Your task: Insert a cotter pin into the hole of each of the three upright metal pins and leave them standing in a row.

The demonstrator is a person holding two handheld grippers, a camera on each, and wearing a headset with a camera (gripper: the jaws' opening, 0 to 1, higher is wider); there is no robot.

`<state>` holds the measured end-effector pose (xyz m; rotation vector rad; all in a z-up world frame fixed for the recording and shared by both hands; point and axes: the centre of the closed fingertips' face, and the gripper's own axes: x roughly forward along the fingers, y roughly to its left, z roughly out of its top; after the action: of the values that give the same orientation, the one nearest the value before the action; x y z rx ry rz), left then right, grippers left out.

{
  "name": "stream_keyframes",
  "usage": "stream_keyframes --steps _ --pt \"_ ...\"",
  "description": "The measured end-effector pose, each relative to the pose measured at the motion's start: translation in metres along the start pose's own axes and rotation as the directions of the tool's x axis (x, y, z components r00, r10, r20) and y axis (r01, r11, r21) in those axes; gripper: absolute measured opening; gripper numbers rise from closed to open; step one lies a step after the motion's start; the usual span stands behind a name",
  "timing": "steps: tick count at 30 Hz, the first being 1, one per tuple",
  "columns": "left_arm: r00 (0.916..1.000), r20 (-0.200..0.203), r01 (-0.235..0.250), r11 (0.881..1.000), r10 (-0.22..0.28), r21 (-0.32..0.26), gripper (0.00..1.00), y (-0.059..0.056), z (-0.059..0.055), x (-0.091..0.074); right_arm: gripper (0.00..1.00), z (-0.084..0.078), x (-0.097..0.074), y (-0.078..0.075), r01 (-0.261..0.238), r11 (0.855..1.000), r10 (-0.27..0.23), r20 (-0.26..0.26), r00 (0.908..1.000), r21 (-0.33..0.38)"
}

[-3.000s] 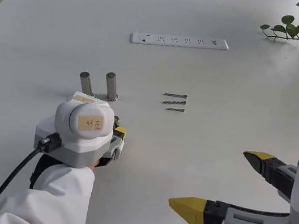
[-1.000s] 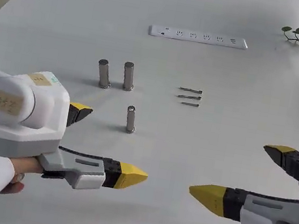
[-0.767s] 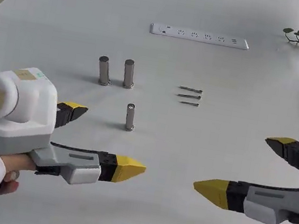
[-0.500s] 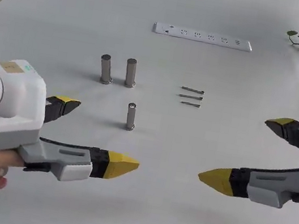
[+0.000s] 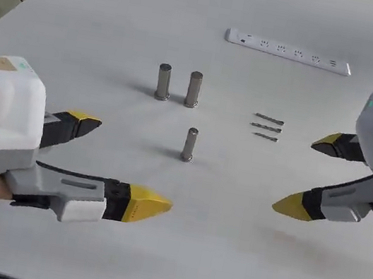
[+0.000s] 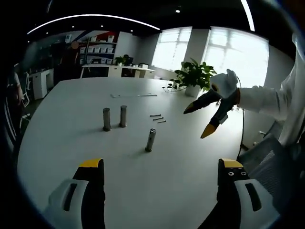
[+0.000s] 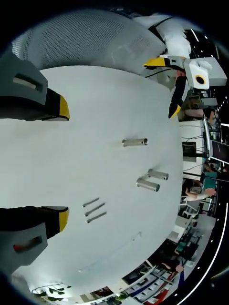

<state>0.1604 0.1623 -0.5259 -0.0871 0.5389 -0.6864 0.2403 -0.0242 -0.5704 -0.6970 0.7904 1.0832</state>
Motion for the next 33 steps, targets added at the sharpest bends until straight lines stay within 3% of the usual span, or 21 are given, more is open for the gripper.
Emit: stream_keyframes --steps 4,8,12,20,27,31,33 --pt "1.0 -0.003 -0.003 1.0 0.003 -0.009 0.99 0.0 -0.001 -0.005 0.68 0.0 0.013 -0.01 -0.021 0.998 0.019 -0.042 0.9989 -0.059" --pt "0.9999 0.005 -0.015 0.999 0.015 -0.04 0.99 0.003 -0.002 -0.005 0.62 0.002 0.019 -0.022 -0.029 0.986 0.016 -0.083 0.9965 -0.163" --pt "0.9999 0.0 -0.015 0.999 0.015 -0.048 0.99 0.001 -0.004 -0.004 0.6 0.008 0.025 -0.034 -0.043 0.983 0.027 -0.093 0.9953 -0.179" --pt "0.9997 0.016 -0.015 0.998 0.016 -0.054 0.99 -0.002 -0.003 -0.003 0.51 0.004 0.04 -0.047 -0.1 0.972 0.07 -0.141 0.9875 -0.214" --pt "0.9995 0.013 -0.027 0.997 0.028 -0.077 0.99 0.001 -0.006 -0.006 0.34 0.006 0.052 -0.063 -0.105 0.968 0.069 -0.158 0.9849 -0.227" --pt "0.9982 0.021 -0.055 0.996 0.056 -0.071 0.99 0.007 -0.007 -0.007 0.31 0.009 0.057 -0.067 -0.118 0.965 0.079 -0.171 0.9821 -0.235" --pt "0.9982 0.018 -0.056 0.995 0.058 -0.079 0.99 0.009 -0.008 -0.008 0.23 0.01 0.061 -0.075 -0.124 0.964 0.082 -0.18 0.9803 -0.234"
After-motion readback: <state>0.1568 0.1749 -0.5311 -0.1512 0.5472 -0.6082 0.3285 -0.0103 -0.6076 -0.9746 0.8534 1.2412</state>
